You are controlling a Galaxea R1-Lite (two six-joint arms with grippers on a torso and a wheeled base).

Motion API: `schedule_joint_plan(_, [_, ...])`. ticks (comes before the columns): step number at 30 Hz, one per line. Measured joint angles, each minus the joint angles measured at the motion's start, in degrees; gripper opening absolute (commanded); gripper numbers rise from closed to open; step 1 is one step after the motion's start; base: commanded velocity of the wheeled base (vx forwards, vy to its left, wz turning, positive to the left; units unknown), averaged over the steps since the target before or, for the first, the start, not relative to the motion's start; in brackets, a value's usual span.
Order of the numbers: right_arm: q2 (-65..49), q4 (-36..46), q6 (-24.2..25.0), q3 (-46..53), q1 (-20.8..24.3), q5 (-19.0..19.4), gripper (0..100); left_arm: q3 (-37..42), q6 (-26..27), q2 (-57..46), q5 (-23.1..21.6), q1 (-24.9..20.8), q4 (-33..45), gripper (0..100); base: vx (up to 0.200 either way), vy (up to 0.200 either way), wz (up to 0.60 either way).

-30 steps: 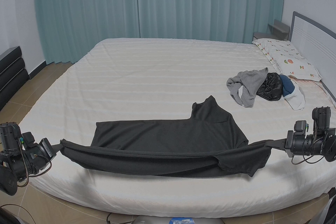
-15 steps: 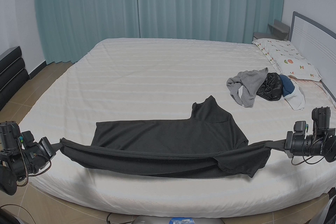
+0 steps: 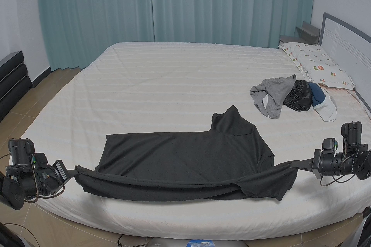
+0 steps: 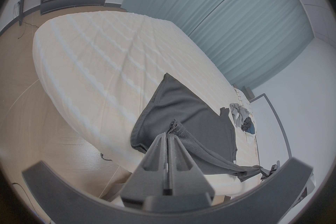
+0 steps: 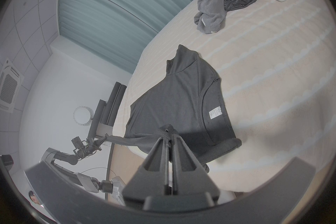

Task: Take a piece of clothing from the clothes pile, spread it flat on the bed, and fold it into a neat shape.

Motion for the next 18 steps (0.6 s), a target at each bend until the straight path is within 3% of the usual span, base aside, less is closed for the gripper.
schedule_joint_plan(5, [3.0, 0.0, 0.1, -3.6, 0.4, -0.8, 0, -3.3, -0.3, 4.1, 0.3, -0.1, 0.0, 0, 0.000, 0.000, 0.00])
schedule_joint_plan(18, [16.7, 0.6, 0.6, -16.9, 5.3, -7.5, 0, -14.5, -1.6, 18.5, 0.7, -0.8, 0.1, 0, 0.000, 0.000, 0.00])
